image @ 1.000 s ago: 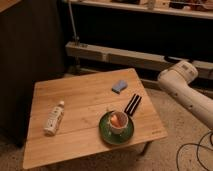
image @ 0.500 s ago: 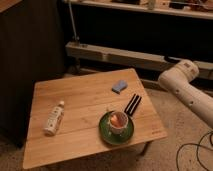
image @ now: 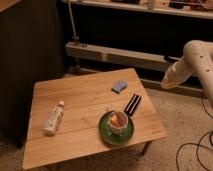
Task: Push the eraser across the table
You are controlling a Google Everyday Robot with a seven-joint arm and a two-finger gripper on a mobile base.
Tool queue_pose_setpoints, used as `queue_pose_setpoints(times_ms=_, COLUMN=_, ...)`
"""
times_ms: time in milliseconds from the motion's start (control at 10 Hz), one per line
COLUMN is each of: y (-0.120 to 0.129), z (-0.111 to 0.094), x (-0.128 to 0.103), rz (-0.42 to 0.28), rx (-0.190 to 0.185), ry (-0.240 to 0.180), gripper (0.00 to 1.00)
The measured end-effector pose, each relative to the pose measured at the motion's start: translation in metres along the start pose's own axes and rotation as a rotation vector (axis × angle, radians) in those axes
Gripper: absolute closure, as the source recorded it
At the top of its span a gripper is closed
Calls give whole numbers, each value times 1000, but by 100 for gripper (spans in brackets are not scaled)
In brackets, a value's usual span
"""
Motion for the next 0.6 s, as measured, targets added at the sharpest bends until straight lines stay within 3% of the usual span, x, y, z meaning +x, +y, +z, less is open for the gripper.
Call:
queue_pose_setpoints(times_ms=200, y=11, z=-22, x=9, rz=53, rx=30, ry=-2, gripper=96)
queue_pose_setpoints(times_ms=300, y=13, z=-23, x=11, rz=55, rx=29, ry=13, gripper=96)
queue_pose_setpoints(times_ms=400, y=-6, z=18, x=10, rz=-44, rx=-53, ry=151, gripper=96)
queue_pose_setpoints(times_ms=500, y=-17, z=51, x=-12, rz=-110, rx=-92, ry=167, gripper=96)
queue_pose_setpoints(times_ms=600, y=-15, z=58, x=-27, rz=-107, rx=-68, ry=127, gripper=96)
